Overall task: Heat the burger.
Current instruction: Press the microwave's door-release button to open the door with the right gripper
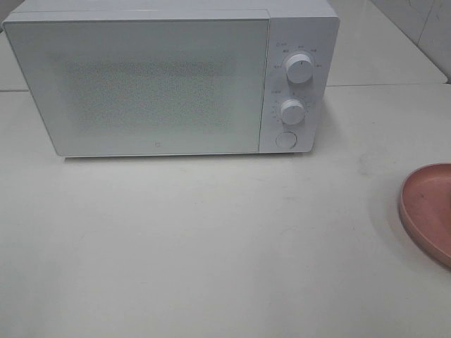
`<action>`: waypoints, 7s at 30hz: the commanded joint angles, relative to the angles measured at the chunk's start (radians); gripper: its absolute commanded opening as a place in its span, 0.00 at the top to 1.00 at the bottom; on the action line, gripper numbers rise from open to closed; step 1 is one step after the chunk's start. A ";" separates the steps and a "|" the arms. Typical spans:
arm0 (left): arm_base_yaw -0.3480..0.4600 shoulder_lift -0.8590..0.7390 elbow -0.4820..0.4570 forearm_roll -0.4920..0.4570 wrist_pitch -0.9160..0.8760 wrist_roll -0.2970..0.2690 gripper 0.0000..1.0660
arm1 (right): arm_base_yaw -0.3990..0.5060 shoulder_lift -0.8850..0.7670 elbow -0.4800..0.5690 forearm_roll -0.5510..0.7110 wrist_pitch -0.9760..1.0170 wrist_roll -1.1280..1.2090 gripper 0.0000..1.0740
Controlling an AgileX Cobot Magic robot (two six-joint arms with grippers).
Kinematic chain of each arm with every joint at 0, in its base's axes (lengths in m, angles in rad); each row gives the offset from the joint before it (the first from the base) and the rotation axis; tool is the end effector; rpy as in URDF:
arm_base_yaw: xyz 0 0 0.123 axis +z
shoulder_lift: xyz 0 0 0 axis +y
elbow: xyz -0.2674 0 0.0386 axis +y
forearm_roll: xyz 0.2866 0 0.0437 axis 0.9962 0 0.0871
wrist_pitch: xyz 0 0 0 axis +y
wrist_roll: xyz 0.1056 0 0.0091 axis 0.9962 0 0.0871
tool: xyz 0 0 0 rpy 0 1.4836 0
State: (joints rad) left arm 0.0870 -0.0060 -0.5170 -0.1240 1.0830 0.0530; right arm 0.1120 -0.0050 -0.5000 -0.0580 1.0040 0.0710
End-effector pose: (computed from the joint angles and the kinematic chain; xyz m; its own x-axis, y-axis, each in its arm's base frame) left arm 0.0535 -0.0070 0.2932 -0.4509 -0.0447 -0.8915 0.0083 0.9985 -0.0542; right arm 0.0593 0.0014 0.2947 -0.3994 -0.0049 -0.9168 -0.0512 0.9985 0.0170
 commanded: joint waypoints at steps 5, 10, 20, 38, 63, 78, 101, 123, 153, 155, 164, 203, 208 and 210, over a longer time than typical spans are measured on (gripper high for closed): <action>-0.006 -0.025 0.002 -0.011 -0.016 -0.003 0.06 | -0.004 -0.027 0.002 -0.005 -0.007 0.008 0.30; -0.006 -0.025 0.002 -0.011 -0.016 -0.003 0.06 | -0.004 -0.027 0.002 -0.005 -0.007 0.008 0.30; -0.006 -0.025 0.002 -0.011 -0.016 -0.003 0.06 | -0.004 -0.026 -0.014 -0.005 -0.021 0.025 0.30; -0.006 -0.025 0.002 -0.011 -0.016 -0.003 0.06 | -0.004 0.164 -0.027 -0.008 -0.140 0.061 0.30; -0.006 -0.025 0.002 -0.011 -0.016 -0.003 0.06 | -0.004 0.506 0.019 -0.008 -0.536 0.057 0.30; -0.006 -0.025 0.002 -0.011 -0.016 -0.003 0.06 | -0.004 0.764 0.019 -0.008 -0.782 0.054 0.30; -0.006 -0.025 0.002 -0.011 -0.016 -0.003 0.06 | -0.004 1.245 0.019 -0.008 -1.485 0.042 0.30; -0.006 -0.025 0.002 -0.011 -0.016 -0.003 0.06 | 0.327 1.449 0.186 0.462 -2.087 -0.349 0.30; -0.006 -0.025 0.002 -0.011 -0.016 -0.003 0.06 | 0.659 1.716 0.189 0.805 -2.367 -0.382 0.30; -0.006 -0.025 0.002 -0.011 -0.016 -0.003 0.06 | 0.659 1.716 0.189 0.805 -2.367 -0.372 0.30; -0.006 -0.025 0.002 -0.011 -0.016 -0.003 0.06 | 0.659 1.716 0.189 0.805 -2.362 -0.185 0.30; -0.006 -0.025 0.002 -0.011 -0.016 -0.003 0.06 | 0.657 1.716 0.189 0.813 -2.282 1.298 0.99; -0.006 -0.025 0.002 -0.011 -0.016 -0.003 0.06 | 0.657 1.716 0.189 0.827 -2.216 1.312 1.00; -0.006 -0.025 0.002 -0.011 -0.016 -0.003 0.06 | 0.657 1.716 0.189 0.830 -2.190 1.310 1.00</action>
State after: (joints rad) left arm 0.0870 -0.0060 -0.5170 -0.1240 1.0830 0.0530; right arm 0.7650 1.7100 -0.3110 0.7680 -1.1990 1.3770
